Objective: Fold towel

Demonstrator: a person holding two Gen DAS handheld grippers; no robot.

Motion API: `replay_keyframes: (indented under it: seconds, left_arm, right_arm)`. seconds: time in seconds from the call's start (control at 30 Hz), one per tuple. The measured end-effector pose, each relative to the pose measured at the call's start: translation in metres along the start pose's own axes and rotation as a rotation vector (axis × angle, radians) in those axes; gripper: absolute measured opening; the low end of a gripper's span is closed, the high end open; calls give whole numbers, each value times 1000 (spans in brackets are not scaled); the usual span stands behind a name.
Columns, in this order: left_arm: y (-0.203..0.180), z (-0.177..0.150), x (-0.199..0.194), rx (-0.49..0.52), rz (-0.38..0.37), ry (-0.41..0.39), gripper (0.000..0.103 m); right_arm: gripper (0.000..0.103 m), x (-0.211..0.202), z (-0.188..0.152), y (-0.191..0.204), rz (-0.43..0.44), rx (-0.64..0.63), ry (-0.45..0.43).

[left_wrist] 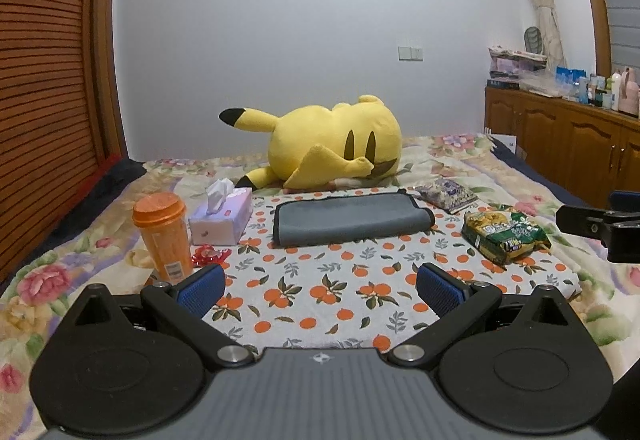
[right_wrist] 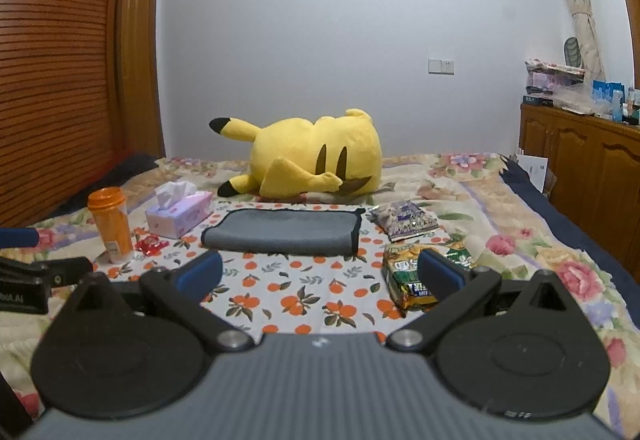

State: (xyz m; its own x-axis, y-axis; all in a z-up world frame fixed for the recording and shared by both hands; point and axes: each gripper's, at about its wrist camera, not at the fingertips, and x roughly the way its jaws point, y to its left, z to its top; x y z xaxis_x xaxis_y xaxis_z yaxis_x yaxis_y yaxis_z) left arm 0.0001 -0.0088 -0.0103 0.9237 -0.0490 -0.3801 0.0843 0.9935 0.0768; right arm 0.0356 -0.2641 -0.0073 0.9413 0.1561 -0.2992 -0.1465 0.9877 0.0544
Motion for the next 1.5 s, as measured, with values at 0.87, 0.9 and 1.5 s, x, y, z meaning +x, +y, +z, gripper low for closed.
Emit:
replay_keyframes:
  seconds: [0.87, 0.9, 1.5]
  left_arm:
    - [4, 4, -9, -14, 8, -72, 103]
    - [5, 3, -8, -14, 7, -70, 103]
    - [7, 1, -5, -13, 7, -64, 103]
  right_arm:
    - [103, -5, 1, -8, -18, 28, -47]
    - [103, -5, 1, -7, -18, 29, -47]
    - [103, -5, 1, -7, -19, 29, -46]
